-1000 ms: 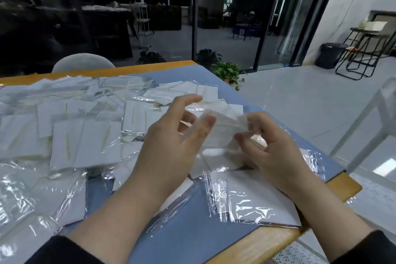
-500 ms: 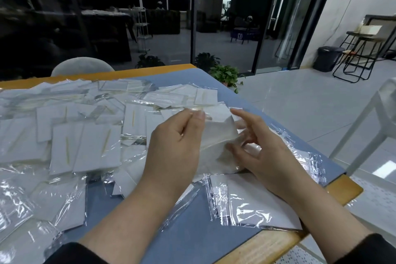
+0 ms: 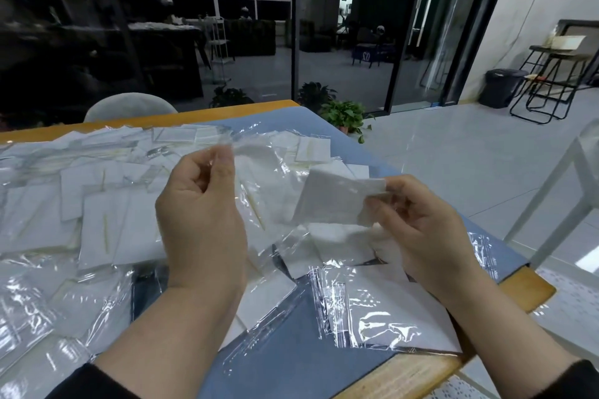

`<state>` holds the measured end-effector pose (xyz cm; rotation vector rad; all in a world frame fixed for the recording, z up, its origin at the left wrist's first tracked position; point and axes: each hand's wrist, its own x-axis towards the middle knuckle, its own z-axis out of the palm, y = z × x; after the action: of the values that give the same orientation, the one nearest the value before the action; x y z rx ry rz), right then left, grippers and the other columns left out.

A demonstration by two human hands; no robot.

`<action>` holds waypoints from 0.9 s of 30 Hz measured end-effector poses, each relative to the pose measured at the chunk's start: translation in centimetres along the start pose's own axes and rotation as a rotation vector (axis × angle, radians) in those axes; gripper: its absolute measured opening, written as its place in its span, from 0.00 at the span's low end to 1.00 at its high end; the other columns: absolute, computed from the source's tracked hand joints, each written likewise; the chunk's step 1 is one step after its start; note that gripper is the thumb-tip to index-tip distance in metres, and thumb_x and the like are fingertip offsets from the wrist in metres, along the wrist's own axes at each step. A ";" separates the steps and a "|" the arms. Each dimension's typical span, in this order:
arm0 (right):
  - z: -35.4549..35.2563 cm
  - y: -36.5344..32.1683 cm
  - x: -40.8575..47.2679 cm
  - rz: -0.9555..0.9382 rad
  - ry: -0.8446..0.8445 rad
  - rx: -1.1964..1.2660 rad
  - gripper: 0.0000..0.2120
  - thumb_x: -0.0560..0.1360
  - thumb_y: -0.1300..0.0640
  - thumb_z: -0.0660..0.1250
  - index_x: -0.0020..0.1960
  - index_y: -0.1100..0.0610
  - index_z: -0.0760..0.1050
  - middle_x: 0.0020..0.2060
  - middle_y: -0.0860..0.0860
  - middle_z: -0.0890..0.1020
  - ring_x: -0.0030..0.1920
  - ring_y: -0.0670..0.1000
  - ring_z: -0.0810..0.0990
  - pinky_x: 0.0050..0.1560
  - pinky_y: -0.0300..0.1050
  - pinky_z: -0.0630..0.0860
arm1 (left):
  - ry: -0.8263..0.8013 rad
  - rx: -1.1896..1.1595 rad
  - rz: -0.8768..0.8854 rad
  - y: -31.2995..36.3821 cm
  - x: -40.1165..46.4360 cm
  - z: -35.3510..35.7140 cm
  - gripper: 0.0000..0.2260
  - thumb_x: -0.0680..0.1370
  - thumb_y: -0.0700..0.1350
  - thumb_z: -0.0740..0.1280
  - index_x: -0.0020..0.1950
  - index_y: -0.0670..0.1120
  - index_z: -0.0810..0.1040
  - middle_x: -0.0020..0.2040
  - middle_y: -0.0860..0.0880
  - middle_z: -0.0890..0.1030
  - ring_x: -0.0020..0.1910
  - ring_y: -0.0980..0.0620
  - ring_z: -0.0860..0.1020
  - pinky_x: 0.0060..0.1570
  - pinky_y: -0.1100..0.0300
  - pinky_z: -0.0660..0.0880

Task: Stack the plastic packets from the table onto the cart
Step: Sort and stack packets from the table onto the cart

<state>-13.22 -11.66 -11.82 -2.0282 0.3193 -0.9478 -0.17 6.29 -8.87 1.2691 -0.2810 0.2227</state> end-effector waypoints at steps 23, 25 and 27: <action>5.1 -6.8 1.9 0.267 0.064 0.448 0.07 0.80 0.62 0.65 0.46 0.56 0.80 0.36 0.47 0.84 0.41 0.49 0.83 0.56 0.57 0.82 | 0.022 -0.345 -0.428 -1.4 1.1 0.1 0.05 0.85 0.45 0.62 0.51 0.48 0.77 0.47 0.46 0.83 0.44 0.49 0.79 0.49 0.50 0.75; 5.8 -6.8 1.7 0.251 0.015 0.368 0.05 0.81 0.60 0.66 0.48 0.57 0.80 0.38 0.50 0.85 0.44 0.53 0.85 0.53 0.57 0.83 | 0.021 -0.357 -0.473 -1.4 1.0 0.2 0.04 0.83 0.47 0.64 0.50 0.51 0.78 0.49 0.46 0.83 0.46 0.48 0.80 0.52 0.49 0.77; 6.4 -6.5 1.5 0.251 -0.052 0.282 0.09 0.79 0.52 0.68 0.51 0.59 0.79 0.45 0.63 0.82 0.47 0.64 0.83 0.50 0.61 0.83 | 0.046 -0.356 -0.505 -1.4 0.8 0.2 0.04 0.80 0.52 0.66 0.46 0.57 0.80 0.54 0.44 0.83 0.50 0.46 0.80 0.55 0.47 0.78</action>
<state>-8.29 -4.69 -8.18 -1.7065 0.3789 -0.7379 1.04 5.73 -9.85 0.9430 0.0457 -0.2228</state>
